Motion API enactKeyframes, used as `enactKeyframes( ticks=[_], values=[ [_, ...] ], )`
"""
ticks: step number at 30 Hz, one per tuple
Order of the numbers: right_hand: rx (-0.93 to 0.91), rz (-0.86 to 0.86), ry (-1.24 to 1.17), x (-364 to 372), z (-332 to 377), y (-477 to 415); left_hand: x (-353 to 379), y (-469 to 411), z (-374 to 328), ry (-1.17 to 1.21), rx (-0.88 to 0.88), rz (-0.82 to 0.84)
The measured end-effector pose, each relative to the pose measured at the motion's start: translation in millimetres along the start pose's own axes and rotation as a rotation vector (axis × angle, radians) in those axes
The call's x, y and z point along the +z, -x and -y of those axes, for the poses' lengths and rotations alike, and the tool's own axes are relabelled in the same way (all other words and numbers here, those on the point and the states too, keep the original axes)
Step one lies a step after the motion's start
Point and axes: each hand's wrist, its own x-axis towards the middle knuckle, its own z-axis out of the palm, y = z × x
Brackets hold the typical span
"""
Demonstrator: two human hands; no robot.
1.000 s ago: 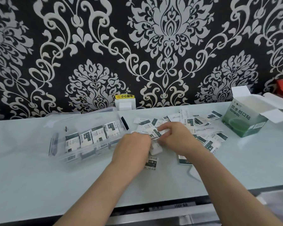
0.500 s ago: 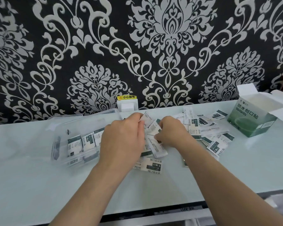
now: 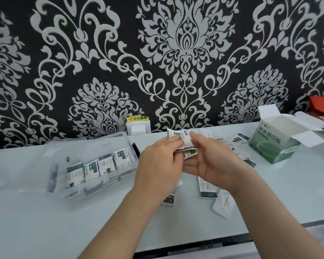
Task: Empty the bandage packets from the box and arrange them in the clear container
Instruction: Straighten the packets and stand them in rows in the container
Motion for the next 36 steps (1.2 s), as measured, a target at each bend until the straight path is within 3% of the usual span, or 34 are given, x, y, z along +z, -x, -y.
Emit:
enactKeyframes(
  ticks=[5,7,9,12,14,16,19,23,26,28,30,33,36],
  values=[
    [-0.053,-0.052,-0.04,-12.1,-2.5,1.3,9.2,-6.4,-15.3,0.537,-0.295,0.367],
    [-0.064,-0.089,-0.077,-18.8,-0.4,1.9,9.8,-13.6,-15.6,0.801,-0.432,0.399],
    [-0.066,-0.142,-0.075,-25.7,1.5,1.6,12.1,-20.4,-13.5,0.894,-0.54,0.312],
    [-0.077,-0.254,0.141,-35.1,4.2,1.6,18.8,-27.7,-5.2,0.514,-0.526,0.189],
    [-0.095,-0.345,0.304,-41.3,4.5,-0.9,25.5,-26.7,2.2,0.062,-0.461,0.349],
    [-0.102,-0.415,0.402,-46.5,4.3,-3.3,36.2,-22.9,9.7,-0.227,-0.414,0.549],
    [-0.098,-0.448,0.45,-51.1,4.6,-4.8,44.8,-19.2,15.8,-0.391,-0.355,0.607],
    [-0.091,-0.414,0.387,-50.5,5.7,-4.0,46.9,-17.1,20.8,-0.524,-0.249,0.535],
    [-0.117,-0.441,0.398,-50.8,4.9,-5.1,43.8,-18.3,21.9,-0.499,-0.215,0.423],
    [-0.162,-0.493,0.466,-50.6,2.8,-6.0,36.2,-21.9,16.2,-0.384,-0.132,0.193],
    [-0.229,-0.564,0.653,-46.6,2.7,-4.2,27.8,-24.6,1.7,-0.046,-0.227,-0.015],
    [-0.29,-0.457,0.577,-32.6,-0.4,-1.4,26.5,-25.7,-17.1,0.66,-0.599,-0.027],
    [-0.297,-0.309,0.355,-21.8,-2.2,-0.6,34.3,-25.8,-17.5,0.95,-0.804,-0.067]
  ],
)
